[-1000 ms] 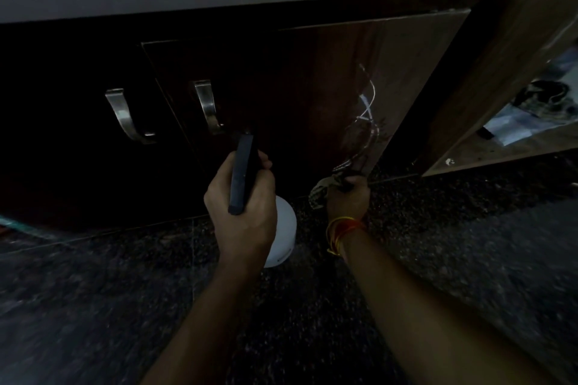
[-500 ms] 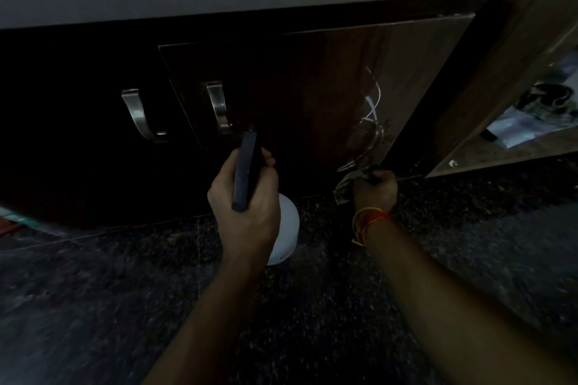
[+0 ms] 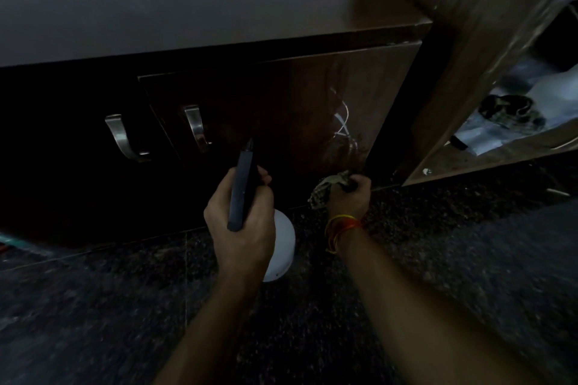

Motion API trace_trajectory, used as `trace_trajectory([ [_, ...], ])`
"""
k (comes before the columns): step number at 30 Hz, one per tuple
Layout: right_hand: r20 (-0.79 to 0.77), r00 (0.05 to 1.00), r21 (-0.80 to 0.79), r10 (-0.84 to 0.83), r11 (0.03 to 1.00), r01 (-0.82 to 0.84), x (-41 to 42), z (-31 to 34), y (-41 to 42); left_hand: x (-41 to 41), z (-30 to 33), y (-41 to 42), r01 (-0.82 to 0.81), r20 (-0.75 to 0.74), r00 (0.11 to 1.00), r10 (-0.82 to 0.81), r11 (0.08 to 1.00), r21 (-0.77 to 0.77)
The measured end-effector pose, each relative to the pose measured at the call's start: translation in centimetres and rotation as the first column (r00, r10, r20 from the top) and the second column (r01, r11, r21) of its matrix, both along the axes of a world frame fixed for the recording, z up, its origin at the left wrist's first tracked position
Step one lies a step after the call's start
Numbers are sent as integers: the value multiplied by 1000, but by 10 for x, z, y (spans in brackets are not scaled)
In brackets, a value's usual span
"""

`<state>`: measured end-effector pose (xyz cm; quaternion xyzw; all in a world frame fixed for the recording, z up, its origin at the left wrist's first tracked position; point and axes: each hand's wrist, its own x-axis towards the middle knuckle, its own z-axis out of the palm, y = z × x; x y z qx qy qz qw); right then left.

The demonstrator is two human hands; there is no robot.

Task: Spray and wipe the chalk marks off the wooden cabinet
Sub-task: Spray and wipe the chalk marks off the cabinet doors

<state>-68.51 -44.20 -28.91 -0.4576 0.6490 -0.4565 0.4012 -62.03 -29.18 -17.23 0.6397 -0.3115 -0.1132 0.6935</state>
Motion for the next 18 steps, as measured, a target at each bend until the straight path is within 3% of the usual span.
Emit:
trace_trajectory([
  [3,43,998,19,-48,999,47,8,11,-1,0,1,-1,6,8,1000,-6,1000,3],
  [9,113,988,-168,-109,977,127,16,25,9,1,6,-5,22,18,1000,-22,1000,-4],
  [15,4,1000,60,-14,998,14,8,11,11,3,5,-2,3,27,1000,-2,1000,-17],
  [18,40,996,48,-81,996,79,12,26,4,4,7,-1,-10,25,1000,10,1000,-14],
])
